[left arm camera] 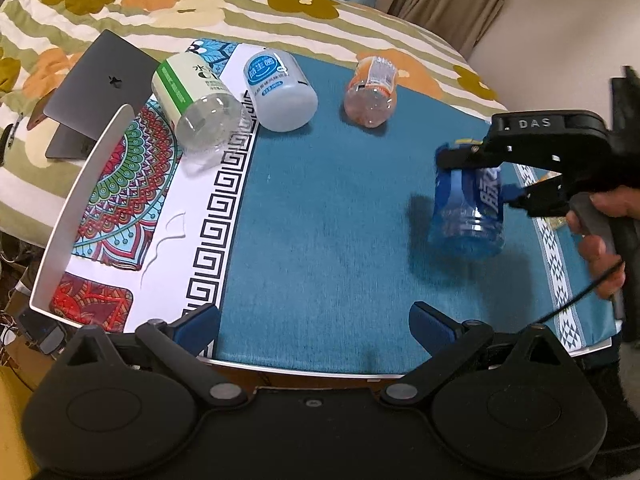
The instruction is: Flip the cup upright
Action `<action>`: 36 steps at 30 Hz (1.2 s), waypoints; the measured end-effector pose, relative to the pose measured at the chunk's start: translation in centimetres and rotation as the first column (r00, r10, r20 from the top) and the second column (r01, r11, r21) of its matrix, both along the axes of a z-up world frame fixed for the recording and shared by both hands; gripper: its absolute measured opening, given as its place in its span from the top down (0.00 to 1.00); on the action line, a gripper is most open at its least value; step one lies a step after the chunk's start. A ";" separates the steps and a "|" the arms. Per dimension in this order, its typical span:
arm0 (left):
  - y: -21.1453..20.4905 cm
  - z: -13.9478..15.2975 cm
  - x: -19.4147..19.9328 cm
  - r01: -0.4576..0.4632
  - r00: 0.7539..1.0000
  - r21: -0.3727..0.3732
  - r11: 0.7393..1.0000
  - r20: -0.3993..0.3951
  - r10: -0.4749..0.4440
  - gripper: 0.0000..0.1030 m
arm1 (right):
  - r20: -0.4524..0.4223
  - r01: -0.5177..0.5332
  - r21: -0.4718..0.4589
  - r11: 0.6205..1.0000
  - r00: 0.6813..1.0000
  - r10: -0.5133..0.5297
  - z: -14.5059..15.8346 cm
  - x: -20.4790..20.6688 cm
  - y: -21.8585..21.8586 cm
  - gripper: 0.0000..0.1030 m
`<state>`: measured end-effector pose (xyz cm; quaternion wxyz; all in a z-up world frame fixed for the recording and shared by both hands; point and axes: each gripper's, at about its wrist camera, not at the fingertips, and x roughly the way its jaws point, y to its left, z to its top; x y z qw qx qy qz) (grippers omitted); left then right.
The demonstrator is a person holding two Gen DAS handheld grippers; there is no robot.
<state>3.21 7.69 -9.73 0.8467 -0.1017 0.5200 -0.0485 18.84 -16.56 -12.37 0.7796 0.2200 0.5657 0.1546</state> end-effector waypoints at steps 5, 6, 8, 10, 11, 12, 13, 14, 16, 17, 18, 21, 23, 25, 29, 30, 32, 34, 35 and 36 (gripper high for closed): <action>0.0 0.2 -0.2 -0.002 1.000 0.023 1.000 0.002 0.002 0.01 | 0.301 0.020 -0.098 0.995 0.954 0.011 1.5 -3.5 1.4 0.30; 0.0 0.1 -0.2 -0.003 1.000 0.027 1.000 -0.001 0.003 0.01 | 0.367 0.033 -0.130 0.991 0.930 0.017 1.4 -4.6 1.9 0.30; 0.2 0.0 -0.4 -0.004 1.000 0.039 0.999 -0.008 0.004 0.01 | 0.484 0.064 -0.177 0.982 0.874 0.030 0.9 -6.5 3.0 0.29; 0.3 -0.3 -0.5 -0.001 1.000 0.056 0.998 -0.014 0.001 0.01 | 0.571 0.095 -0.219 0.971 0.820 0.048 0.1 -8.1 4.1 0.29; 0.4 -0.6 -0.7 0.003 1.000 0.067 0.998 -0.019 -0.001 0.01 | 0.601 0.110 -0.231 0.967 0.798 0.053 -0.2 -8.6 4.5 0.29; 0.5 -0.8 -0.7 0.005 1.000 0.077 0.997 -0.026 -0.003 0.01 | 0.632 0.122 -0.243 0.962 0.772 0.062 -0.7 -9.1 4.9 0.29; 0.6 -1.0 -0.8 0.005 0.999 0.087 0.996 -0.032 -0.002 0.01 | 0.648 0.130 -0.259 0.957 0.758 0.073 -1.2 -9.4 5.2 0.29; 0.7 -1.0 -0.9 0.006 1.000 0.095 0.995 -0.028 -0.003 0.01 | 0.662 0.141 -0.275 0.951 0.745 0.081 -1.7 -9.6 5.6 0.29; 0.8 -1.0 -1.1 0.004 1.000 0.110 0.994 -0.027 -0.001 0.01 | 0.680 0.146 -0.285 0.947 0.728 0.092 -2.6 -9.9 5.8 0.29; 0.8 -1.0 -1.1 0.003 1.000 0.112 0.994 -0.027 0.000 0.01 | 0.687 0.149 -0.287 0.946 0.721 0.095 -2.9 -9.9 6.0 0.29; 0.9 -1.0 -1.1 0.000 1.000 0.110 0.994 -0.027 0.003 0.01 | 0.698 0.153 -0.287 0.946 0.709 0.097 -3.1 -10.0 6.1 0.29; 0.9 -0.9 -1.2 0.005 1.000 0.103 0.995 -0.025 -0.003 0.01 | 0.717 0.153 -0.303 0.941 0.687 0.119 -3.4 -10.5 6.6 0.29; 0.6 -0.8 -1.2 0.017 1.000 0.106 0.994 -0.020 -0.015 0.01 | 0.723 0.154 -0.309 0.938 0.679 0.127 -3.4 -10.9 6.6 0.29; 0.4 -0.7 -1.1 0.025 1.000 0.104 0.994 -0.016 -0.024 0.01 | 0.725 0.156 -0.318 0.935 0.676 0.134 -3.5 -11.2 6.6 0.29; 0.1 -0.4 -1.0 0.035 0.999 0.102 0.994 -0.010 -0.034 0.01 | 0.706 0.154 -0.301 0.941 0.699 0.111 -3.9 -12.1 5.8 0.29; 0.0 -0.4 -1.0 0.036 0.999 0.103 0.994 -0.009 -0.036 0.01 | 0.699 0.150 -0.300 0.942 0.707 0.110 -3.9 -12.3 5.6 0.29; -0.1 -0.3 -0.9 0.039 0.999 0.103 0.994 -0.007 -0.038 0.01 | 0.688 0.144 -0.315 0.938 0.716 0.121 -4.0 -12.6 5.5 0.29; -0.3 -0.2 -0.9 0.041 0.999 0.105 0.994 -0.006 -0.041 0.01 | 0.684 0.138 -0.316 0.939 0.719 0.124 -4.0 -12.8 5.4 0.29; -0.3 -0.2 -0.9 0.042 0.999 0.106 0.993 -0.005 -0.042 0.01 | 0.682 0.134 -0.317 0.939 0.720 0.127 -4.0 -12.8 5.4 0.29; -0.4 -0.2 -0.9 0.042 0.999 0.106 0.994 -0.005 -0.042 0.01 | 0.680 0.131 -0.317 0.939 0.722 0.129 -3.9 -12.8 5.4 0.29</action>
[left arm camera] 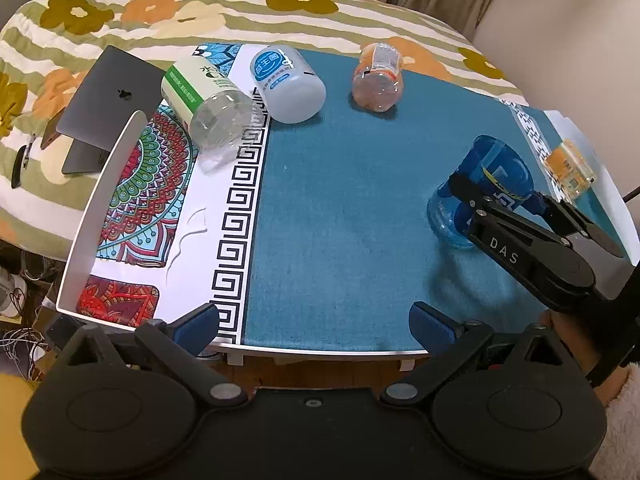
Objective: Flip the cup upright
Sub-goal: 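Lower the blue cup upright onto the cloth and open the right tool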
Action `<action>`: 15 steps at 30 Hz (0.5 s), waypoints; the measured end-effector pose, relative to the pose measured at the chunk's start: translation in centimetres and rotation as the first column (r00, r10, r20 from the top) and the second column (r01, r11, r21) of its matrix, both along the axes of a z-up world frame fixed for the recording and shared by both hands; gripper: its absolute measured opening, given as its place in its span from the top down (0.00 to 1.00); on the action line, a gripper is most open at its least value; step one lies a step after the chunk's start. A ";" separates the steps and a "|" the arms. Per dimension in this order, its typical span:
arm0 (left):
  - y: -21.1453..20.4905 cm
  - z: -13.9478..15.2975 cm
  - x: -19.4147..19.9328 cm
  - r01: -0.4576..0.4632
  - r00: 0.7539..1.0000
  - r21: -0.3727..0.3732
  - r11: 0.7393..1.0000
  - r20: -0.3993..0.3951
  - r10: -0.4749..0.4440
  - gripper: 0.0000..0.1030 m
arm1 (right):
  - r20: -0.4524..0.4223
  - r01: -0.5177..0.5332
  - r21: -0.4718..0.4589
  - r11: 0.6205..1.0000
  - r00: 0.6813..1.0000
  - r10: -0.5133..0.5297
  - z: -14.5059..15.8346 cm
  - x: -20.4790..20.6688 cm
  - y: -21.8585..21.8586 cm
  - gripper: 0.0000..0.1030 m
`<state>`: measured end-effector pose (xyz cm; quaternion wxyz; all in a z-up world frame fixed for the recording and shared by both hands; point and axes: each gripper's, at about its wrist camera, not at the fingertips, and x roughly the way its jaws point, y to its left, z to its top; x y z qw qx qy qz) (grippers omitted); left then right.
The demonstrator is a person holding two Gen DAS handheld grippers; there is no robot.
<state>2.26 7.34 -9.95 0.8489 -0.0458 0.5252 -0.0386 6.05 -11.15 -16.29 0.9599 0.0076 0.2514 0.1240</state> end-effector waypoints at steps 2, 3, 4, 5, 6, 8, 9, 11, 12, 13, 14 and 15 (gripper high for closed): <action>0.0 0.0 0.0 0.000 1.000 0.001 1.000 -0.001 0.000 0.01 | -0.003 -0.002 0.000 1.000 1.000 0.002 0.0 -0.1 0.0 0.29; 0.0 0.0 0.0 0.000 1.000 0.001 1.000 -0.001 0.000 0.01 | -0.005 -0.003 -0.001 1.000 1.000 0.003 0.0 0.0 0.1 0.29; -0.1 0.0 0.0 -0.001 1.000 0.002 1.000 -0.002 0.001 0.01 | -0.007 -0.003 -0.001 1.000 1.000 0.003 0.0 -0.1 0.0 0.28; -0.2 0.0 0.0 -0.001 1.000 0.001 1.000 -0.002 0.001 0.01 | -0.009 -0.003 -0.002 1.000 1.000 0.003 0.1 -0.1 0.1 0.28; -0.2 0.0 0.0 -0.001 1.000 0.001 1.000 -0.001 0.001 0.01 | -0.019 -0.004 -0.001 1.000 1.000 0.004 0.1 0.0 0.1 0.23; -0.3 0.1 -0.1 -0.004 1.000 0.004 1.000 0.002 0.004 0.01 | -0.042 0.001 0.000 1.000 0.999 -0.001 0.0 0.0 -0.1 0.04; -0.4 0.1 -0.2 -0.005 1.000 0.005 1.000 0.003 0.005 0.01 | -0.049 0.009 0.003 1.000 0.999 -0.008 -0.1 0.1 -0.1 0.00; -0.4 0.2 -0.2 -0.009 1.000 0.006 1.000 0.005 0.009 0.01 | -0.052 0.026 0.016 1.000 0.998 -0.025 0.0 0.1 -0.2 0.00; -0.4 0.3 -0.3 -0.010 1.000 0.006 1.000 0.006 0.010 0.01 | -0.060 0.029 0.021 0.999 0.998 -0.028 0.0 0.1 -0.3 0.00; -0.4 0.4 -0.4 -0.010 1.000 0.006 1.000 0.008 0.010 0.01 | -0.076 0.032 0.025 0.999 0.997 -0.030 0.0 0.2 -0.4 0.00; -0.5 0.5 -0.5 -0.011 1.000 0.007 1.000 0.011 0.011 0.01 | -0.091 0.035 0.028 0.999 0.995 -0.033 0.1 0.3 -0.5 0.00; -0.5 0.7 -0.5 -0.012 1.000 0.008 1.000 0.015 0.011 0.01 | -0.101 0.037 0.035 0.999 0.994 -0.033 0.2 0.3 -0.7 0.00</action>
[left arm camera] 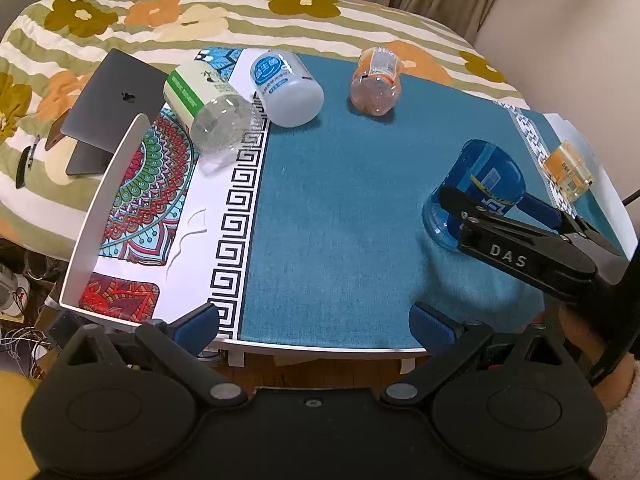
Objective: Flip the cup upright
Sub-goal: 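Lower the blue cup upright onto the cloth and open the right tool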
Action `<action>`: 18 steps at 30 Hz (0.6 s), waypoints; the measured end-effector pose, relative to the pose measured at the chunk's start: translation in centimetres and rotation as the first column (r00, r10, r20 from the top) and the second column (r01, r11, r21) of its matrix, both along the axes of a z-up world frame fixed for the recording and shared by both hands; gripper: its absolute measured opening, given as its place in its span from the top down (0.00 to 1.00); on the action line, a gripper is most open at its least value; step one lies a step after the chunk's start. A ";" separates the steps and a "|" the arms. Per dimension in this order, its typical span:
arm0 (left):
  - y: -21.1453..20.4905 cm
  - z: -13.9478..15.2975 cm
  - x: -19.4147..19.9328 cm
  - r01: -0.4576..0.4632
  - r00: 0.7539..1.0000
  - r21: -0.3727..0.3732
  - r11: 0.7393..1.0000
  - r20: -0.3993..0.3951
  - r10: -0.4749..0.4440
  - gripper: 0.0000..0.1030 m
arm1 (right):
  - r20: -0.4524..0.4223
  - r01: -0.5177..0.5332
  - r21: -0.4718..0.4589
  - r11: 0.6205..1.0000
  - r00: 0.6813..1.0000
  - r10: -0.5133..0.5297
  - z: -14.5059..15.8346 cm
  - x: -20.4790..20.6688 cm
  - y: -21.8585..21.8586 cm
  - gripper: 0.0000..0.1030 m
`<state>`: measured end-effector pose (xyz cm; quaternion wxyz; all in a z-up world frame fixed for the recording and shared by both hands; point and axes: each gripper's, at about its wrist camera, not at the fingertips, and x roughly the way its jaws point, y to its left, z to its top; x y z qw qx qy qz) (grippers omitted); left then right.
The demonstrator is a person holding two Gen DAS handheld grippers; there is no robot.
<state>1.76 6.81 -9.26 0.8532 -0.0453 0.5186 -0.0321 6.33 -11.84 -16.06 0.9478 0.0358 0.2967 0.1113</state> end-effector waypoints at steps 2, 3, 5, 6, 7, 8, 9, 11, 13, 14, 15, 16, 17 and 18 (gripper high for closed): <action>-0.2 0.5 -0.1 0.000 1.000 -0.001 1.000 0.012 0.000 0.01 | -0.006 -0.002 0.009 1.000 1.000 0.002 0.6 -0.1 -0.4 0.00; -0.3 0.8 -0.2 0.001 1.000 -0.001 1.000 0.019 -0.001 0.01 | -0.008 -0.003 0.008 1.000 1.000 0.003 1.0 -0.2 -0.6 0.00; -0.6 1.6 -0.1 0.007 0.999 0.000 1.000 0.034 -0.007 0.01 | -0.013 -0.004 0.009 1.000 1.000 0.004 2.0 -0.4 -1.1 0.00; -0.8 2.1 -0.1 0.012 0.999 0.001 1.000 0.043 -0.012 0.01 | -0.020 -0.007 0.012 1.000 1.000 0.007 2.7 -0.6 -1.4 0.00; -1.1 2.6 -0.1 0.019 0.998 0.004 1.000 0.055 -0.019 0.00 | -0.032 -0.007 0.013 1.000 0.999 0.007 3.3 -0.8 -1.5 0.00; -1.3 3.1 -0.1 0.024 0.997 0.008 1.000 0.066 -0.024 0.00 | -0.046 -0.005 0.015 1.000 0.999 0.006 4.1 -0.9 -1.7 0.00; -1.6 3.6 -0.1 0.028 0.997 0.011 1.000 0.078 -0.029 0.00 | -0.059 -0.004 0.019 1.000 0.998 0.005 4.9 -1.1 -2.0 0.00; -2.2 4.8 0.0 0.038 0.994 0.018 0.999 0.103 -0.040 0.00 | -0.089 -0.005 0.021 1.000 0.996 0.007 6.8 -1.6 -2.8 0.00; -2.8 5.9 -0.2 0.044 0.990 0.028 0.999 0.135 -0.047 0.00 | -0.107 0.001 0.005 1.000 0.994 -0.001 8.6 -2.3 -3.6 0.00; -3.0 6.3 -0.3 0.047 0.988 0.034 0.998 0.147 -0.051 0.00 | -0.117 0.007 -0.003 1.000 0.993 -0.007 9.4 -2.4 -4.0 0.00; -3.3 6.7 -0.4 0.049 0.986 0.039 0.998 0.158 -0.055 0.00 | -0.129 0.013 -0.013 1.000 0.992 -0.015 10.4 -2.7 -4.6 0.00; -3.6 7.1 -0.4 0.052 0.984 0.044 0.998 0.169 -0.059 0.00 | -0.136 0.016 -0.022 1.000 0.991 -0.019 11.1 -3.0 -5.0 0.00; -3.8 7.3 -0.5 0.055 0.983 0.049 0.997 0.175 -0.063 0.00 | -0.144 0.020 -0.037 0.999 0.989 -0.025 11.9 -3.3 -5.5 0.00; -4.0 7.5 -0.5 0.058 0.982 0.051 0.997 0.179 -0.066 0.00 | -0.149 0.029 -0.057 0.998 0.988 -0.037 12.5 -3.6 -6.0 0.00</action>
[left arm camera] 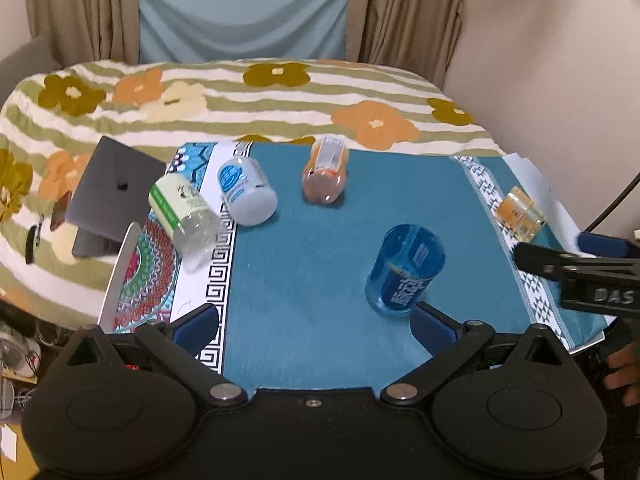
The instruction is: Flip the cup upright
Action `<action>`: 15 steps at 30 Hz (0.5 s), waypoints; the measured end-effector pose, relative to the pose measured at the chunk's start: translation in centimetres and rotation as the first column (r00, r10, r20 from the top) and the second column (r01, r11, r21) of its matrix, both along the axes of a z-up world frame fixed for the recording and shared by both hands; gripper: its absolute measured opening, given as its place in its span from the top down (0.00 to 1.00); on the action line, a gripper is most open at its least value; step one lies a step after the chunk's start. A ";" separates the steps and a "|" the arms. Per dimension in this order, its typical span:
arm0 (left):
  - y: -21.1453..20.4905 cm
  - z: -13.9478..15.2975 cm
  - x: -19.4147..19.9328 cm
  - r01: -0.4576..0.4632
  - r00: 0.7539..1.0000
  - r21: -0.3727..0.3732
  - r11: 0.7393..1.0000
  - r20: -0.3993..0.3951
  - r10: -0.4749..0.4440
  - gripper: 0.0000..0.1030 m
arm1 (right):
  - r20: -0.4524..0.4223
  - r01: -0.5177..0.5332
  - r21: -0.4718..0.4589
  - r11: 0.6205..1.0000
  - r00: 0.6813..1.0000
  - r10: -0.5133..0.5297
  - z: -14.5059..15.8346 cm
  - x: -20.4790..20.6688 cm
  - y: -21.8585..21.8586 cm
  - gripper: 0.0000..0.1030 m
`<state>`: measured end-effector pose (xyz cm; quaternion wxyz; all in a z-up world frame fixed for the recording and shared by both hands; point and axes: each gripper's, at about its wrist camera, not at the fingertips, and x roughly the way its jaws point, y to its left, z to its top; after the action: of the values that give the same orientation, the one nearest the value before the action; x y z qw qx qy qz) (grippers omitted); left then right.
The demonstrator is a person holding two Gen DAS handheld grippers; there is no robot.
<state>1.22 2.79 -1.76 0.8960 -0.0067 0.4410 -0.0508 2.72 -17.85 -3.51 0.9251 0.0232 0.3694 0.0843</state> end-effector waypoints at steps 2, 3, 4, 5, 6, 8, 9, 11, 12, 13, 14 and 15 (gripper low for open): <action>-0.4 0.2 -0.2 0.001 1.000 0.000 1.000 0.005 -0.001 0.00 | -0.003 0.022 -0.032 0.999 1.000 -0.022 1.1 -0.6 -1.0 0.00; -0.6 0.3 -0.3 -0.001 1.000 0.002 1.000 0.009 0.001 0.00 | -0.010 0.035 -0.048 0.998 0.999 -0.036 1.4 -0.8 -1.4 0.00; -0.7 0.3 -0.4 -0.003 1.000 0.004 1.000 0.013 0.003 0.00 | -0.015 0.047 -0.060 0.997 0.999 -0.048 1.7 -1.1 -1.9 0.00; -0.8 0.4 -0.6 -0.005 1.000 0.006 1.000 0.017 0.005 0.00 | -0.020 0.060 -0.070 0.996 0.998 -0.061 1.9 -1.3 -2.2 0.00; -0.9 0.4 -0.7 -0.007 1.000 0.007 1.000 0.021 0.007 0.00 | -0.026 0.073 -0.077 0.994 0.997 -0.075 2.0 -1.5 -2.6 0.00; -1.1 0.5 -1.1 -0.017 0.999 -0.006 1.000 0.041 0.018 0.00 | -0.038 0.097 -0.089 0.991 0.994 -0.100 1.9 -2.0 -3.2 0.00; -1.1 0.6 -1.3 -0.023 0.998 -0.016 1.000 0.053 0.024 0.00 | -0.049 0.105 -0.093 0.990 0.993 -0.110 1.8 -2.2 -3.6 0.00; -1.4 0.6 -1.5 -0.031 0.998 -0.018 0.999 0.056 0.032 0.00 | -0.073 0.109 -0.090 0.990 0.991 -0.116 1.5 -2.5 -4.0 0.00; -1.6 0.6 -1.5 -0.036 0.998 -0.012 0.999 0.055 0.037 0.00 | -0.082 0.113 -0.086 0.990 0.989 -0.120 1.4 -2.7 -4.3 0.00; -1.6 0.6 -1.5 -0.035 0.998 -0.009 0.999 0.057 0.036 0.00 | -0.088 0.118 -0.085 0.989 0.988 -0.125 1.3 -2.8 -4.4 0.00; -1.7 0.6 -1.5 -0.032 0.998 -0.006 0.999 0.059 0.032 0.00 | -0.092 0.118 -0.086 0.989 0.988 -0.125 1.3 -2.9 -4.5 0.00; -1.9 0.6 -1.6 -0.029 0.998 -0.001 1.000 0.061 0.029 0.00 | -0.093 0.116 -0.086 0.990 0.988 -0.124 1.3 -3.1 -4.6 0.00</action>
<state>-0.34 0.90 -1.13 0.9097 -0.0115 0.4134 -0.0379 -0.33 -22.47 -2.22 0.9094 0.0124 0.4156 0.0123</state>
